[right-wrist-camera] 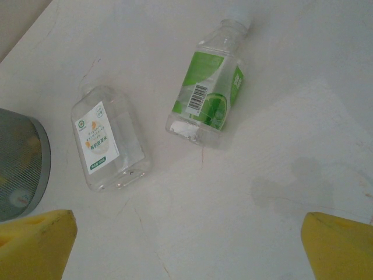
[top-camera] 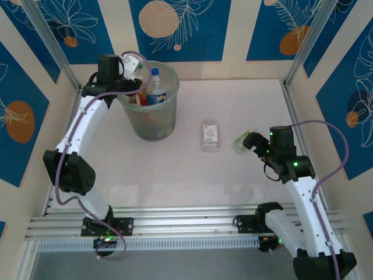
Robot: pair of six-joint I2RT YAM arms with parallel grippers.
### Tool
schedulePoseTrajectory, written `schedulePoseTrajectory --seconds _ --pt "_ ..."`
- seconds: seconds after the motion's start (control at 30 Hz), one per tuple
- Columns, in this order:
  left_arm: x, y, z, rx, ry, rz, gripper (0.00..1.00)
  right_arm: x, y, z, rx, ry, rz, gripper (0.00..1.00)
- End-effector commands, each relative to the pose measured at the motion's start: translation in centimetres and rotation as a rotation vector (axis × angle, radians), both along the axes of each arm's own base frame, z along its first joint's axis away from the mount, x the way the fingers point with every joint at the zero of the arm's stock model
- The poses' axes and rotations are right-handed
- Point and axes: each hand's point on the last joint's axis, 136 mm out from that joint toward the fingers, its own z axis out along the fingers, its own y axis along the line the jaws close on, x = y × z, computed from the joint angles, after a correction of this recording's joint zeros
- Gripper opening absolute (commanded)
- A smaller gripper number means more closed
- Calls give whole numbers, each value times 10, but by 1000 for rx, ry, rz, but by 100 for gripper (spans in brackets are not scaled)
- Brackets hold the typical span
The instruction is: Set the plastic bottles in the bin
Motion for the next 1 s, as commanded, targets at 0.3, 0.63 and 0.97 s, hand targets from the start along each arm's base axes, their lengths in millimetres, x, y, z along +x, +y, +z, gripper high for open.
schedulePoseTrajectory --seconds 0.3,0.63,0.97 --pt "-3 2 2 -43 -1 3 56 -1 0 9 5 -26 6 99" --pt "-10 15 -12 -25 50 81 32 0 1 7 13 -24 6 99" --pt "-21 39 -17 -2 82 238 25 0 1 9 12 -30 6 99"
